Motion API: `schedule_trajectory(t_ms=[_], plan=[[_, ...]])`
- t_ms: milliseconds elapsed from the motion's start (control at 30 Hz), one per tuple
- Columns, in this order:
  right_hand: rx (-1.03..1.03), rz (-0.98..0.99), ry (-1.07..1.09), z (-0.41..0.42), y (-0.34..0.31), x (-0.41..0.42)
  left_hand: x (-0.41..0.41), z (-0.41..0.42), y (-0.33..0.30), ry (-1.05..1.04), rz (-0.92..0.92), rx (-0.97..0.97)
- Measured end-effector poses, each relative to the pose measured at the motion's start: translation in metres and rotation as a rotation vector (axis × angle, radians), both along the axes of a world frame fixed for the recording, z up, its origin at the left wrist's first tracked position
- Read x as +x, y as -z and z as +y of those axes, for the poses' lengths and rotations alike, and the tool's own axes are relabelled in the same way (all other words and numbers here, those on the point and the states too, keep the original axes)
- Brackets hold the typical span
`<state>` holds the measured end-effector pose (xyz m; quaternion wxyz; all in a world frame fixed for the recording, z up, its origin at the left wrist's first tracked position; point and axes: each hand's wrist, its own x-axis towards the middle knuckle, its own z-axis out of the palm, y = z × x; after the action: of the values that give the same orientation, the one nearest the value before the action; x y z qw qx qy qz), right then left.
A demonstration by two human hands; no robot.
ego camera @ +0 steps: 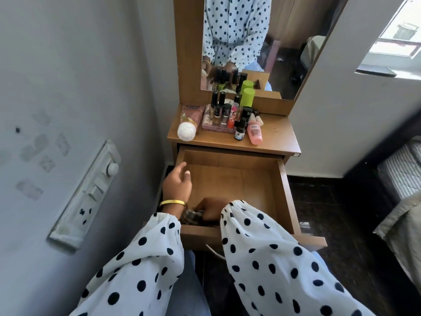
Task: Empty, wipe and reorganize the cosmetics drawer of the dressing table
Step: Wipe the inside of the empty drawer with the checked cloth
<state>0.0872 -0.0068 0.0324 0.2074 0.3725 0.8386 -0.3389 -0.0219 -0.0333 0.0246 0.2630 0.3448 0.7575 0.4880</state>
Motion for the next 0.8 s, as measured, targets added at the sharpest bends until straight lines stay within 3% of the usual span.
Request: schedule_trajectory(t_ms=[233,367,533,667,800], plan=[[-0.056,-0.173,0.245,0.023,-0.002,0.079,0.004,0.002,0.004,0.084,0.178,-0.013],[-0.111,-0.017,0.318,0.021,-0.014,0.077,0.022,0.006,0.005,0.177,0.296,-0.008],[-0.419,0.561,0.784,0.015,-0.019,0.068,0.034,0.008,0.004,0.073,0.011,0.002],[-0.239,0.785,1.078,0.012,-0.003,0.061,0.029,0.007,0.006,-0.031,0.004,-0.017],[-0.117,0.911,1.14,0.013,-0.002,0.064,0.046,0.011,0.007,0.121,-0.319,-0.096]])
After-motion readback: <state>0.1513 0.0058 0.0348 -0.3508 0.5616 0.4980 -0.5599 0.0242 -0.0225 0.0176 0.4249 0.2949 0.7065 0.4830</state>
